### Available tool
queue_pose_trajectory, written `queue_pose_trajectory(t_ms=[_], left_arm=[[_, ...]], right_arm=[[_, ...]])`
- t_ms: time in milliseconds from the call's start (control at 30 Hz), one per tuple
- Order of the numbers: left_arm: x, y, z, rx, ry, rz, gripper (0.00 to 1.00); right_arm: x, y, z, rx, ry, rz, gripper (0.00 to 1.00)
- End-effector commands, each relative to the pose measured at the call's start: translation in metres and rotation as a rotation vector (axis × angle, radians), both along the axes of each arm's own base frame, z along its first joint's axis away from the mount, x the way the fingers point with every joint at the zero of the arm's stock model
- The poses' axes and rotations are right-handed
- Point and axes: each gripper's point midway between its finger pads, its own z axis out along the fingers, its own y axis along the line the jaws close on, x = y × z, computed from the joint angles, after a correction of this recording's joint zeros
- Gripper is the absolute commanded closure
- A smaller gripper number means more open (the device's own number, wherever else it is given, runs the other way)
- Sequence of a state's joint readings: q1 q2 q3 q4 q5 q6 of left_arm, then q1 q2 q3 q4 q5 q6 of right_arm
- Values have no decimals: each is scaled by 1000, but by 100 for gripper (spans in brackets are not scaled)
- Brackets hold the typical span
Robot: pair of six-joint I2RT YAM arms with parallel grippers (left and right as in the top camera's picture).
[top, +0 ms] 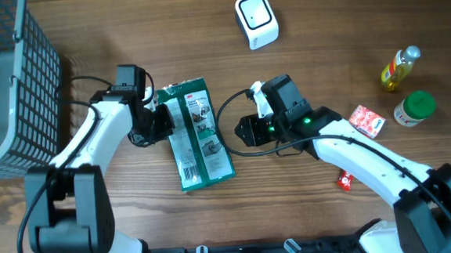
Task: Scan the item barcode
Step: 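Bring the left gripper in and grasp the gloves pack's left edge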
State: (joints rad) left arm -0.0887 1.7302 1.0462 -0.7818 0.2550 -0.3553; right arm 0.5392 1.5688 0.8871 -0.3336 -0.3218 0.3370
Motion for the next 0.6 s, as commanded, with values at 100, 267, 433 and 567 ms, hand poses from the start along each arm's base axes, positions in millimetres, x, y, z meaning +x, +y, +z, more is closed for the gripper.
queue_pose_trajectory(t_ms=[100,267,433,567], left_arm=[[-6,0,-17,44,47,-33,96],[-10,2,-28,133,63,-72,96],[-11,-10,-36,146,63,-116,96],[-10,-16,-38,146,56,-135,96]], right_arm=[[-4,13,-32,34,74,60,44],[-8,21,-46,67,120,88,44],[-15,32,-52,127,169,128,44],[-19,36,-57,152,193,146,44]])
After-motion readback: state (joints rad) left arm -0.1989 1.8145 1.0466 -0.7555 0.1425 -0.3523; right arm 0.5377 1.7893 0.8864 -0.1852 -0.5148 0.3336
